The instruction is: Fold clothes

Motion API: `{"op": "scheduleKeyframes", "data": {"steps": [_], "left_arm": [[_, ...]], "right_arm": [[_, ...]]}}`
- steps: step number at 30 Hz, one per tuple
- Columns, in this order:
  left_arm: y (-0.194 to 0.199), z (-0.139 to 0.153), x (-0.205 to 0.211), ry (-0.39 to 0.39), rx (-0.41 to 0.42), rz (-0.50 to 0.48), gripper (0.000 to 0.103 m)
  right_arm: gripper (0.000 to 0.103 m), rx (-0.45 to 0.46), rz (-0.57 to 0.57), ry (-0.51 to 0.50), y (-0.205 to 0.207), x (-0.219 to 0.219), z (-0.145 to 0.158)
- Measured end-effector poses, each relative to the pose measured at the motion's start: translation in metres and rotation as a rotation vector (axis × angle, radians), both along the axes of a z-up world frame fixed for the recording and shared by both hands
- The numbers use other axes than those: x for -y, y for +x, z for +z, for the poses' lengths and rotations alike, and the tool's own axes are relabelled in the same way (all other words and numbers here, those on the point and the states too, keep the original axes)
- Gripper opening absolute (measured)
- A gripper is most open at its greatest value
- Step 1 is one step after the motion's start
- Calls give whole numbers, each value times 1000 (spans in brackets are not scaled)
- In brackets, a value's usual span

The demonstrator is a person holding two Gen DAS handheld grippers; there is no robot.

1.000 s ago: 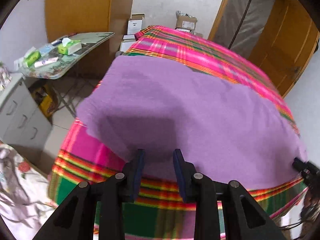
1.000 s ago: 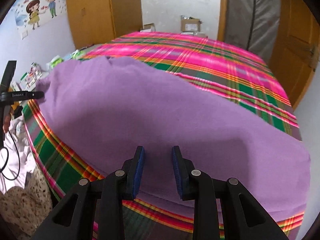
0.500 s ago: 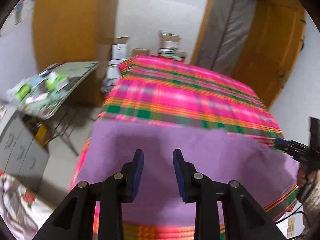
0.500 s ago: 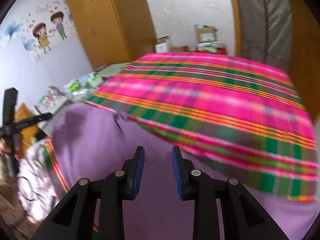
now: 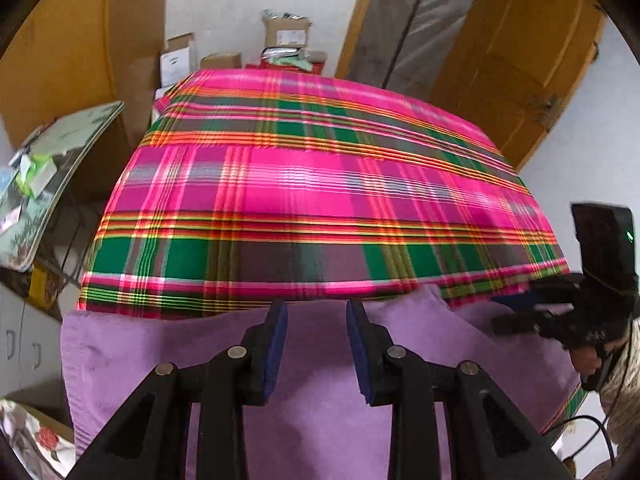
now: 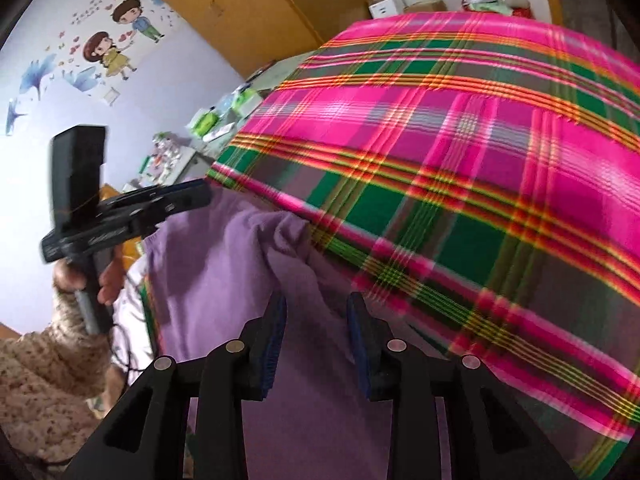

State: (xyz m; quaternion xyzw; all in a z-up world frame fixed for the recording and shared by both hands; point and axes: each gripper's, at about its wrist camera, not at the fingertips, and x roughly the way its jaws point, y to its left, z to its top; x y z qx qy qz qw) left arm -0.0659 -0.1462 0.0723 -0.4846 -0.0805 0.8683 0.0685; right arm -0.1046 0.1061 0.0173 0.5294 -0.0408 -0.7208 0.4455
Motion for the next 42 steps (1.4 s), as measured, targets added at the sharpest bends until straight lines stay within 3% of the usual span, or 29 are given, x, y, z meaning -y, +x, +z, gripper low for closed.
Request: {"op": "scheduleKeyframes", "data": {"steps": [3, 13, 16, 20, 22, 24, 34, 42], "left_arm": [[-5, -7, 6, 2, 24, 19, 31], [-1, -25, 19, 35, 72, 64, 31], [3, -25, 20, 36, 71, 72, 31], [5, -27, 22, 51, 71, 86, 31], [6, -29, 24, 60, 75, 91, 31], [6, -31, 25, 65, 78, 92, 31], [7, -32, 28, 81, 70, 94, 31], [8, -31, 36, 102, 63, 111, 31]], "right_arm": [[7, 29, 46, -23, 8, 2, 0], [4, 66, 154, -108, 46, 7, 7], [4, 86, 188, -84, 56, 14, -3], [9, 125, 171, -76, 44, 20, -13], [28, 159, 132, -130, 32, 16, -14], [41, 196, 99, -158, 20, 17, -18], [42, 268, 172, -139, -5, 73, -40], [42, 230, 124, -214, -32, 76, -24]]}}
